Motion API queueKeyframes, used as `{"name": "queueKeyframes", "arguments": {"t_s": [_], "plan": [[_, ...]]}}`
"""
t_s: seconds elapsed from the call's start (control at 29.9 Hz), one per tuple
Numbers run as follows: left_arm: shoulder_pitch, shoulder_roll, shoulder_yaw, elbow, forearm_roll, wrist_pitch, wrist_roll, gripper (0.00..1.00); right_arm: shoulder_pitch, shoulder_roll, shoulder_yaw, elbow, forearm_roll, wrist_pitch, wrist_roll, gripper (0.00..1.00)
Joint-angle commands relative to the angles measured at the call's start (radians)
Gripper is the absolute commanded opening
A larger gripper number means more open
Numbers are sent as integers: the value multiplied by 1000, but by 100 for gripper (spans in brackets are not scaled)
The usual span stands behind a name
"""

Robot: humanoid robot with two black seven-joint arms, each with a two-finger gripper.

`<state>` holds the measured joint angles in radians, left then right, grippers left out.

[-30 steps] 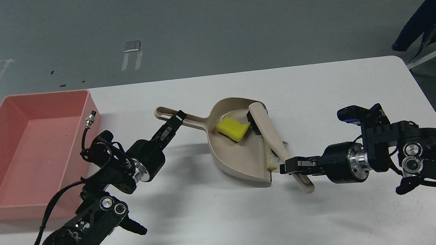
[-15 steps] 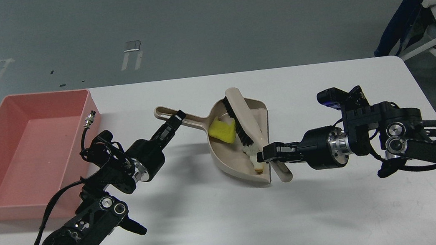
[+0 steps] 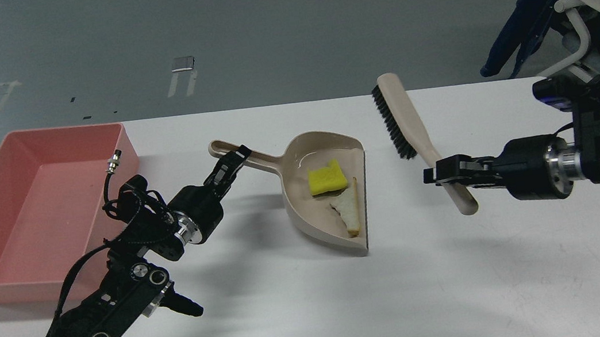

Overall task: Sweep and dump garbage into bin
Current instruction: 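Lift the dustpan with the left gripper over the pink bin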

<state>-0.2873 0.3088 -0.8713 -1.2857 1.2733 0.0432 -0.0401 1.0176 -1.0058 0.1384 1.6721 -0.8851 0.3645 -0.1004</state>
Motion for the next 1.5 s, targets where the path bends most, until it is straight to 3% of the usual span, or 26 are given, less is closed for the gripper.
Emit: {"name": "queueKeyframes", "arguments": {"t_s": [0.0,0.4,0.74,0.87,1.07,1.2,1.47], "plan": [[-3,4,-5,0,-72,-3,-1,0,-22,-82,1,5,0,-1,33,0],[-41,78,-74,-6,-224,-17,-7,0,-152,-155,-3,-2,-2,-30,62,0],[-82,403,-103,-93,-472,-80,-6,0,-163,-137,-14,1,-3,-36,62,0],[-62,472,-164,-104,-538,-130,-6,0,-172,-125,-13,0,-3,-36,62,0],[51,541,-310,-104,-588,-232,-9,0,-177,-119,-14,1,-3,-36,62,0],[170,538,-467,-103,-589,-322,-11,0,-178,-120,-14,1,-3,-36,64,0],[321,541,-652,-73,-646,-469,-35,0,-178,-120,-16,3,-3,-35,64,0]]}}
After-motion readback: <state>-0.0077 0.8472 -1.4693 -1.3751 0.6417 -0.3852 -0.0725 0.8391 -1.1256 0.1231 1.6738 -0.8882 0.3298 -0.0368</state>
